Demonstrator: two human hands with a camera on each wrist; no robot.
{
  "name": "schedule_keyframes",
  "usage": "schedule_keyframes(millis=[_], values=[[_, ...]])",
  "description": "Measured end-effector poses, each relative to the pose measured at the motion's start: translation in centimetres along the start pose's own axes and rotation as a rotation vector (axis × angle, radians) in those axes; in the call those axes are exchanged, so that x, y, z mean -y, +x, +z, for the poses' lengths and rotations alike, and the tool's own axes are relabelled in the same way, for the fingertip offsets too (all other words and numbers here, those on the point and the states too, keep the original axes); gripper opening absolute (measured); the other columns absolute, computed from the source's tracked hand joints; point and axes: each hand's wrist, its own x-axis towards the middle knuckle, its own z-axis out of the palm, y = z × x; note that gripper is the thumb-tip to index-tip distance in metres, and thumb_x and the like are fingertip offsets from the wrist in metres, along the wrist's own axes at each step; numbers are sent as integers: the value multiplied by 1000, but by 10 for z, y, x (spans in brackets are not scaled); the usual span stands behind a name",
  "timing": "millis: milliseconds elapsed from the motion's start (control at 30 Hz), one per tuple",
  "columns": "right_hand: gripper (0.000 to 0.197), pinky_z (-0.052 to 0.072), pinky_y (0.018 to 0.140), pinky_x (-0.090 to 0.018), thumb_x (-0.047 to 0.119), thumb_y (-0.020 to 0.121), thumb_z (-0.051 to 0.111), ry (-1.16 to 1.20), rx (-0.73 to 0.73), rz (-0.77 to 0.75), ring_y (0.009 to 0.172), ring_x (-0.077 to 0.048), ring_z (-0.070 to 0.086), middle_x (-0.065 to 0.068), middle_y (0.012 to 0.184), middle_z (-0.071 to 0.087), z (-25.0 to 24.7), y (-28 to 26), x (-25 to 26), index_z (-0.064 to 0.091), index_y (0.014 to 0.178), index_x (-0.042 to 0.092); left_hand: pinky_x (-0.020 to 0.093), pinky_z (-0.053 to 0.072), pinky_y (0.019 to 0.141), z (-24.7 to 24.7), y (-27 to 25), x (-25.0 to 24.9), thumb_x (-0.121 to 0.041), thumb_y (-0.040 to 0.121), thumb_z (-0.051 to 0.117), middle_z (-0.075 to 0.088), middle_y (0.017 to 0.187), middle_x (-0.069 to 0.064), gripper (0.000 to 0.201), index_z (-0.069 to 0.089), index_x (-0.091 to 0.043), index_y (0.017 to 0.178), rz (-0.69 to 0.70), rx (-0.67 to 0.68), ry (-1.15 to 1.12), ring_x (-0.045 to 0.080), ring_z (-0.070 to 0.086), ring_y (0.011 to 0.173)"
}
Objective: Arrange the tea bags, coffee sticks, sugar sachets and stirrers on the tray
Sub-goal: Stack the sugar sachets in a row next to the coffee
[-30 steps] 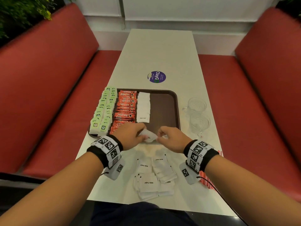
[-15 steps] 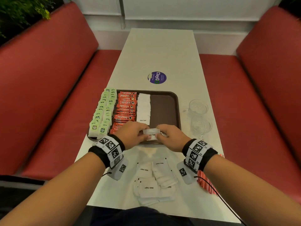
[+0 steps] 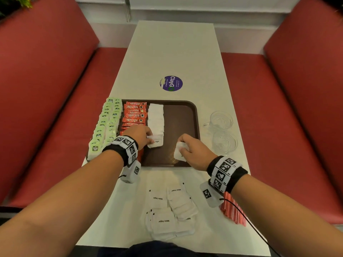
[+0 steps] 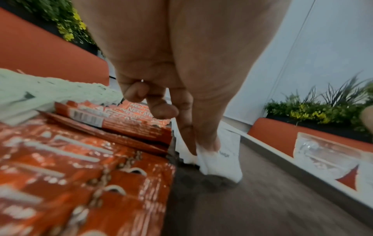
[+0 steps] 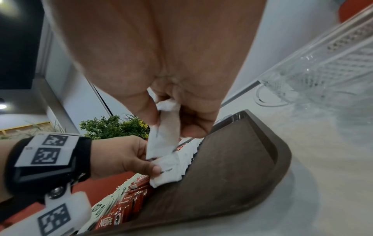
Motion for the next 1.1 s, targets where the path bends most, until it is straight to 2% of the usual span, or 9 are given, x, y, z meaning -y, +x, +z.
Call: schedule_keyframes(millis=[100,300,467,600,700,800,900,1000,1100], values=[[4,51,69,-30,22,99,55,-27,-12,11,80,-12,59,4,92,63,-1,2,-5,52,101,23,30,49,81,2,15,1,-40,81,78,65,103,-2,40,63,-23,114,-38,-9,-5,17,59,93],[5,44,65,-21,26,99,58,-17,-39,35,72,-6,54,11,80,59,-3,9,-12,57,95,23,34,51,84,2,30,3,-43,75,82,64,105,-1,54,55,-24,117,-91,-9,47,21,59,98],[6,47,64,-23,24,100,57,-7,-58,45,69,-11,57,5,77,63,0,14,-12,57,95,21,38,52,86,-2,26,-2,-53,77,76,64,106,0,53,54,-24,116,-86,-28,143,22,61,99],[7,52,67,-34,23,101,54,-23,-40,55,68,-16,62,3,71,65,2,21,-9,53,94,23,36,53,81,-6,10,-11,-59,89,57,66,95,-6,35,64,-27,100,97,-189,-64,15,62,91],[7,53,68,-38,24,101,54,-15,-29,46,68,-19,63,1,70,65,4,22,-6,52,94,24,25,45,69,-9,-11,-23,-63,90,52,68,90,-15,36,70,-32,95,337,-78,-237,2,59,78],[5,54,68,-39,24,101,55,-19,-33,38,67,-19,63,3,69,65,5,22,-2,53,96,23,19,35,62,-4,-20,-28,-53,90,62,66,89,-17,23,70,-35,102,441,19,-96,2,56,76],[11,56,67,-37,27,99,60,-2,-15,54,67,-15,65,3,77,68,7,23,0,51,105,24,23,38,65,-1,-18,-21,-42,91,66,65,88,-13,19,70,-30,105,384,-4,-104,4,56,76],[35,46,64,-21,34,92,69,25,91,70,66,-1,62,7,85,71,8,18,-3,47,118,25,28,46,75,-7,-14,-7,-37,92,66,67,92,-8,18,70,-26,105,259,-100,-147,12,60,86],[37,47,68,-20,39,84,78,-26,273,29,69,1,60,8,85,72,11,7,-5,57,111,23,28,45,78,-8,-9,8,-35,92,66,65,93,-6,19,70,-22,105,124,-124,-114,15,60,90]])
